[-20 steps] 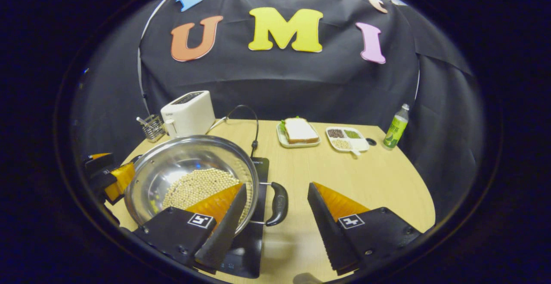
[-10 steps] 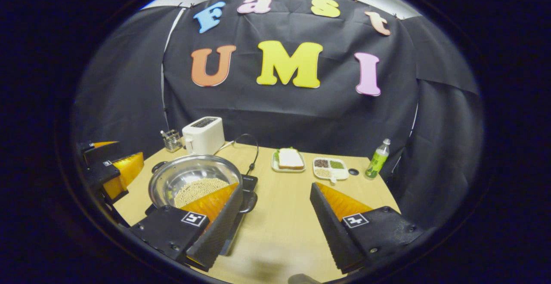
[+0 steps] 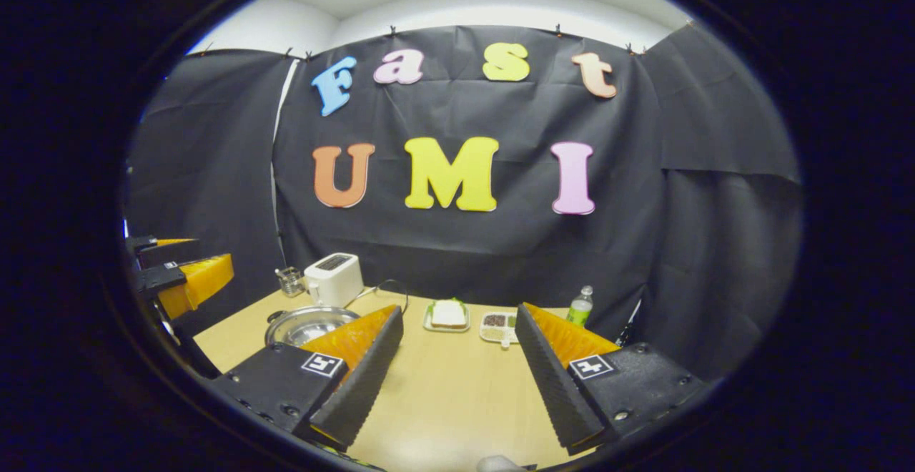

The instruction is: First push the handle of the pot to place it horizontally, then grasp the pot with both hands and set it on the induction cooktop.

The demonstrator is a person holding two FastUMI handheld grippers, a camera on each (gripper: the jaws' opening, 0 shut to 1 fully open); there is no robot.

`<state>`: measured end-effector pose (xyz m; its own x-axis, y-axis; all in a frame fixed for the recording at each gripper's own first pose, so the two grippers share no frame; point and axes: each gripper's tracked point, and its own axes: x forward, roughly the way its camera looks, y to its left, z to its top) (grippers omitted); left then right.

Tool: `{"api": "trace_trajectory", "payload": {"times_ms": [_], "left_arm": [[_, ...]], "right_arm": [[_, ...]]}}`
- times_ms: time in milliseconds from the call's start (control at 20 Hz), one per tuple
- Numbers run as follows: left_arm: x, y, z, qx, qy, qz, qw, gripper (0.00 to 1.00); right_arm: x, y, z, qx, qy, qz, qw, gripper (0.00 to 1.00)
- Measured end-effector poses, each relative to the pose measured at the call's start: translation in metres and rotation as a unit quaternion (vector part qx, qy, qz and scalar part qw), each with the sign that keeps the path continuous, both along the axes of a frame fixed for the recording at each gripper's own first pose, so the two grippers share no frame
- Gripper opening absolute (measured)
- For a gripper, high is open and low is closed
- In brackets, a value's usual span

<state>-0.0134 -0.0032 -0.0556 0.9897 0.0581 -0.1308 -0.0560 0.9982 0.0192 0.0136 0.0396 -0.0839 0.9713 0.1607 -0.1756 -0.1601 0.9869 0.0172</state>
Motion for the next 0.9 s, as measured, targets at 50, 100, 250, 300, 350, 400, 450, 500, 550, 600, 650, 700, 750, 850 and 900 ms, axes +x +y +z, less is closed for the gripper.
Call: {"api": "trace_trajectory", "payload": {"times_ms": [50, 100, 250, 300, 350, 400, 450, 500, 550, 600, 650, 700, 750, 850, 900], "left_arm": [[-0.002, 0.001, 0.012, -0.001, -0.008, -0.003, 1.000, 0.96], [-0.004, 0.003, 0.021, -0.002, -0.014, -0.003, 1.000, 0.96], [-0.008, 0.005, 0.033, -0.022, -0.020, -0.009, 1.000, 0.96], [-0.010, 0.008, 0.033, -0.023, -0.018, -0.011, 1.000, 0.96], [-0.011, 0.007, 0.033, -0.024, -0.018, -0.018, 0.999, 0.96], [-0.011, 0.005, 0.033, -0.024, -0.017, -0.026, 0.999, 0.96], [-0.010, 0.002, 0.031, -0.023, -0.014, -0.032, 0.999, 0.96], [-0.009, -0.002, 0.032, -0.026, -0.016, -0.036, 0.999, 0.96], [-0.009, -0.004, 0.036, -0.029, -0.020, -0.038, 0.999, 0.96], [-0.007, -0.007, 0.042, -0.030, -0.026, -0.040, 0.998, 0.96], [-0.006, -0.008, 0.047, -0.029, -0.032, -0.038, 0.998, 0.96], [-0.005, -0.011, 0.048, -0.030, -0.033, -0.037, 0.998, 0.96], [-0.003, -0.016, 0.051, -0.031, -0.034, -0.038, 0.998, 0.96], [0.001, -0.024, 0.054, -0.031, -0.037, -0.041, 0.998, 0.96], [0.003, -0.027, 0.056, -0.034, -0.036, -0.043, 0.998, 0.96]], "right_arm": [[-0.001, -0.013, 0.010, 0.000, -0.005, -0.012, 1.000, 1.00], [-0.004, -0.023, 0.020, 0.002, -0.012, -0.024, 1.000, 1.00], [-0.013, -0.046, 0.044, -0.004, -0.039, -0.058, 0.998, 1.00], [-0.017, -0.051, 0.050, -0.005, -0.047, -0.070, 0.996, 1.00], [-0.021, -0.052, 0.055, 0.000, -0.053, -0.079, 0.995, 1.00], [-0.025, -0.052, 0.057, 0.006, -0.057, -0.083, 0.995, 1.00], [-0.026, -0.053, 0.059, 0.007, -0.060, -0.086, 0.994, 0.99], [-0.027, -0.054, 0.059, 0.005, -0.060, -0.086, 0.995, 1.00], [-0.029, -0.056, 0.060, 0.005, -0.062, -0.085, 0.994, 1.00], [-0.029, -0.058, 0.062, 0.007, -0.063, -0.088, 0.994, 1.00], [-0.029, -0.059, 0.065, 0.013, -0.066, -0.088, 0.994, 1.00], [-0.027, -0.059, 0.067, 0.017, -0.063, -0.085, 0.994, 1.00], [-0.026, -0.061, 0.067, 0.019, -0.060, -0.083, 0.995, 1.00], [-0.020, -0.065, 0.074, 0.019, -0.065, -0.082, 0.994, 1.00], [-0.017, -0.065, 0.079, 0.017, -0.069, -0.082, 0.994, 1.00]]}}
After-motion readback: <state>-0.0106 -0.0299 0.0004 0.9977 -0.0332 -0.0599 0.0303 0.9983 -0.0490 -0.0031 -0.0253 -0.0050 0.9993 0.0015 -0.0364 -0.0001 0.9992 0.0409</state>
